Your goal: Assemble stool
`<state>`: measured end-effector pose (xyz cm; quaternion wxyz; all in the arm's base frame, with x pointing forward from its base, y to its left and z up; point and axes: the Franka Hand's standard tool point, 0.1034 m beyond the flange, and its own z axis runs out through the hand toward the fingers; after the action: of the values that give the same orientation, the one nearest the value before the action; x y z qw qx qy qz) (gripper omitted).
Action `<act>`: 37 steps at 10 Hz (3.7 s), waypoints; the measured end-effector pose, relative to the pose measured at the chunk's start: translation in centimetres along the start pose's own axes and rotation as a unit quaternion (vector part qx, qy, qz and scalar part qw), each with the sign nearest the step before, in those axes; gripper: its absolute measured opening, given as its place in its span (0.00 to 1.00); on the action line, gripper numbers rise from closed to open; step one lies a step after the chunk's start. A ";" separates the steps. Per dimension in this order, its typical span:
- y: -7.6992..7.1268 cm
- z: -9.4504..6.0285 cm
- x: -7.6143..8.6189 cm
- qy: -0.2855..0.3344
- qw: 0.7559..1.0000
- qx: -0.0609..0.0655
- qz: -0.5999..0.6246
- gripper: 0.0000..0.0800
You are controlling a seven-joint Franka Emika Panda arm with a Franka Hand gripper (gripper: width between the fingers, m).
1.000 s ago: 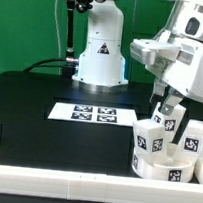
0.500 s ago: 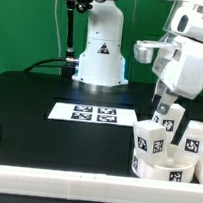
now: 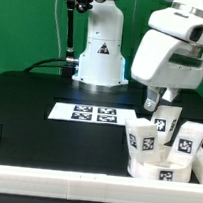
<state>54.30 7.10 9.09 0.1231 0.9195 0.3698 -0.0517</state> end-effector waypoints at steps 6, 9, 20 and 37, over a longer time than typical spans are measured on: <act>-0.1 0.0 0.5 -0.032 0.959 0.009 0.281 0.42; -0.2 0.0 0.3 -0.036 0.945 0.010 0.326 0.42; -0.5 0.0 0.2 -0.025 0.912 0.069 0.404 0.81; 0.3 0.8 0.5 0.045 0.875 0.093 0.474 0.42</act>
Offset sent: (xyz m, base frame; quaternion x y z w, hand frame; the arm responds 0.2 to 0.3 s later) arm 0.0000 0.0000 0.0000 0.0000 0.0000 0.1938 0.9810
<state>54.90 7.03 8.28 0.0296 0.9931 -0.1115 0.0201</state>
